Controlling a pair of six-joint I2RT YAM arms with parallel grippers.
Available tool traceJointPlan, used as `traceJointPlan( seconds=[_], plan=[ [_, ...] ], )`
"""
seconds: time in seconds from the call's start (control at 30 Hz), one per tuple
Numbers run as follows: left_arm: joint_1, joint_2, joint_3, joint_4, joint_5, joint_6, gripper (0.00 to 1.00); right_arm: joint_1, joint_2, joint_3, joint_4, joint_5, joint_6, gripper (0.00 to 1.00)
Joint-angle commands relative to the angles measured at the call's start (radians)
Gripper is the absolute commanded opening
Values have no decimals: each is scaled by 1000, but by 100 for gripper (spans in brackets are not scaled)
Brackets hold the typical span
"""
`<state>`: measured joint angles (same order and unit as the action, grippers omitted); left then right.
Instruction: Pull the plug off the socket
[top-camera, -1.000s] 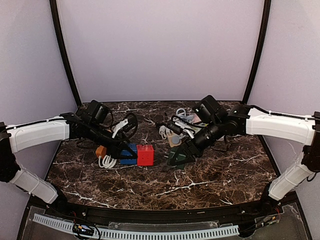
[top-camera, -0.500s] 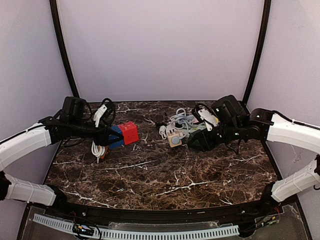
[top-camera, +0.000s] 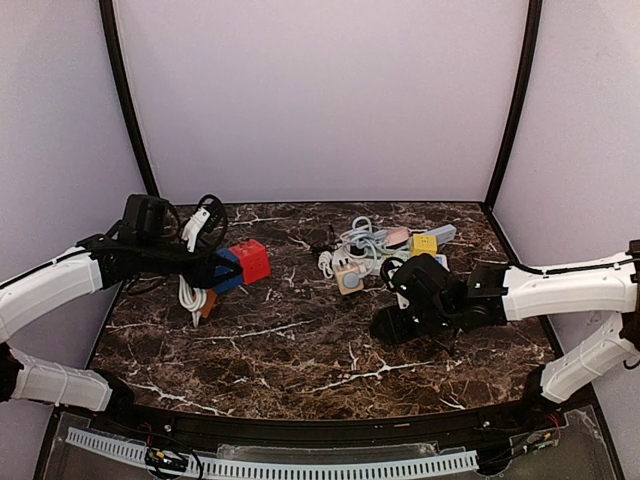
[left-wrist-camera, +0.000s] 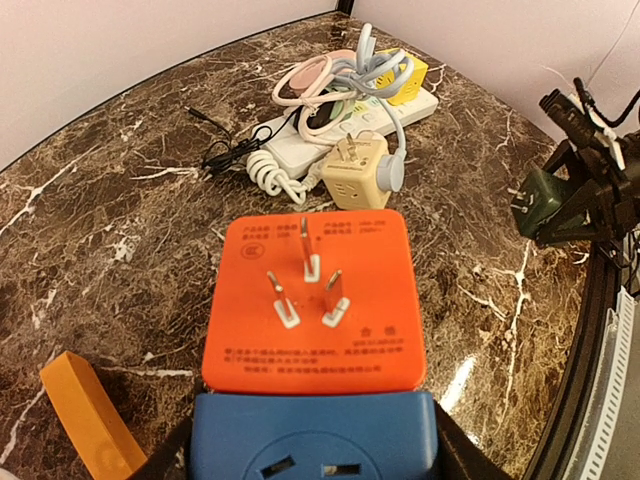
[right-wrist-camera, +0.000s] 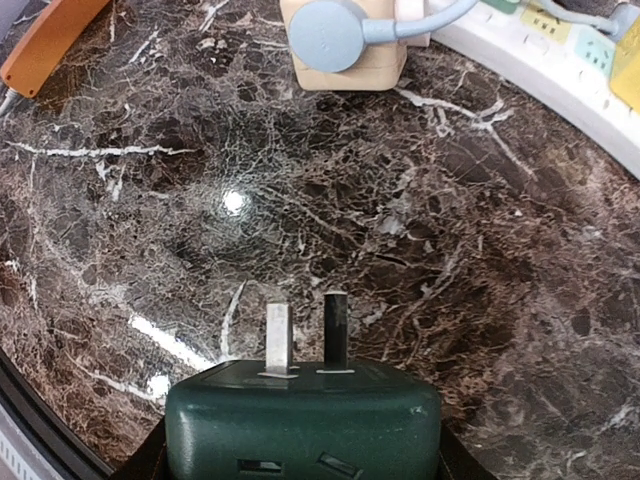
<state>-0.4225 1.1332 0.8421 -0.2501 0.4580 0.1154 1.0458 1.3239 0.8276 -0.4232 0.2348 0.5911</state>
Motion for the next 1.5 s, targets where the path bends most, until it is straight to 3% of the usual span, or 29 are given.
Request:
traceJointPlan(
  seconds=[0.0, 0.2, 0.53, 0.97, 1.2, 1.47],
  plan=[
    [5, 3, 9, 73, 46, -17, 1, 32, 108, 22, 125, 46, 93, 0],
    [5, 12, 14, 64, 58, -19, 1, 36, 194, 38, 157, 17, 97, 4],
    [4, 19, 14, 58, 73, -21, 1, 36, 297, 72, 105, 30, 124, 33],
    [5, 24, 13, 67, 93, -28, 1, 35, 266, 44, 116, 42, 110, 77],
    [5, 21, 12, 73, 98, -24, 1, 35, 201, 22, 140, 62, 77, 84],
    [5, 27, 7, 102, 135, -53, 1, 20, -3, -70, 320, 65, -35, 90]
  ],
)
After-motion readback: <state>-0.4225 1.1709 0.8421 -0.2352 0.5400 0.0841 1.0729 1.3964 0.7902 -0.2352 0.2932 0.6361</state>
